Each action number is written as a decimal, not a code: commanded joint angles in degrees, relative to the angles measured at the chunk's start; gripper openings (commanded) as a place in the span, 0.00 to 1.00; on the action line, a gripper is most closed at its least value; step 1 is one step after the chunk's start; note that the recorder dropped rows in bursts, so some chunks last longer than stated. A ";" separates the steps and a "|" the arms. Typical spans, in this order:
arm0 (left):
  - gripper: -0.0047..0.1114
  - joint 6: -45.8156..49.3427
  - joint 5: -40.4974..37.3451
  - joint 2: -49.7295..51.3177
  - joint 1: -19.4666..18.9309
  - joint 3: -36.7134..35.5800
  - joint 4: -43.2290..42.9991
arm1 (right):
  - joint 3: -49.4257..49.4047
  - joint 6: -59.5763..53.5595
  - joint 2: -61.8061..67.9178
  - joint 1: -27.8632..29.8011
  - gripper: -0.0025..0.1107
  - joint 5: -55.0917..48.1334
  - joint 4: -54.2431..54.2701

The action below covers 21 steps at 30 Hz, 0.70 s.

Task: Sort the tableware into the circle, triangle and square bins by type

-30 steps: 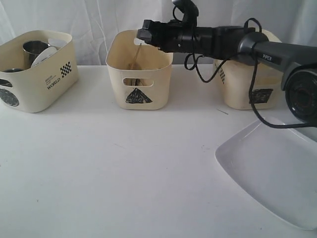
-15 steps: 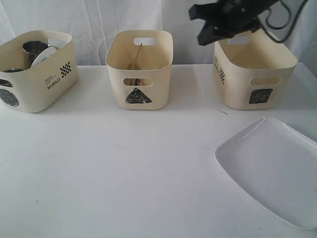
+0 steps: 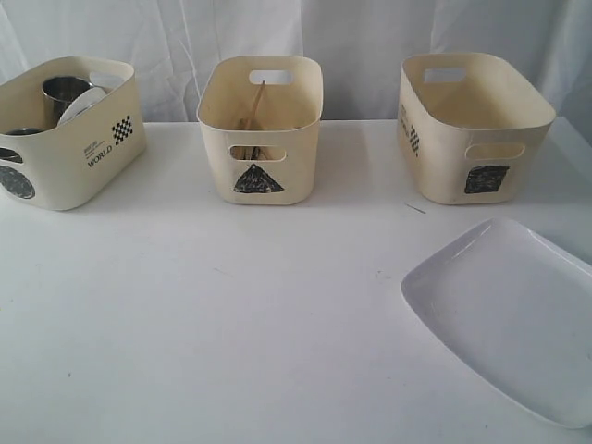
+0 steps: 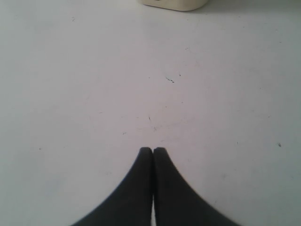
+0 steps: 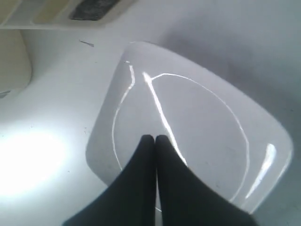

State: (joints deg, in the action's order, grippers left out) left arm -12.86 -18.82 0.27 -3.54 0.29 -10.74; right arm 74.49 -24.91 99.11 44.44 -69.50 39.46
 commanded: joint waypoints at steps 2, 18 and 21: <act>0.04 -0.30 -1.72 -0.27 0.34 -0.29 -0.09 | -4.02 -6.58 1.98 1.83 0.02 -0.47 1.93; 0.04 -0.30 -1.72 -0.27 0.34 -0.29 -0.09 | -7.23 -12.41 7.83 1.27 0.55 1.01 -10.20; 0.04 -0.30 -1.72 -0.27 0.34 -0.29 -0.09 | -7.23 -12.41 8.53 1.27 0.55 3.68 -10.97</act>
State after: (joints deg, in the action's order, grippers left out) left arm -12.86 -18.82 0.27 -3.54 0.29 -10.74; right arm 67.41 -36.57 107.17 45.72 -68.11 29.62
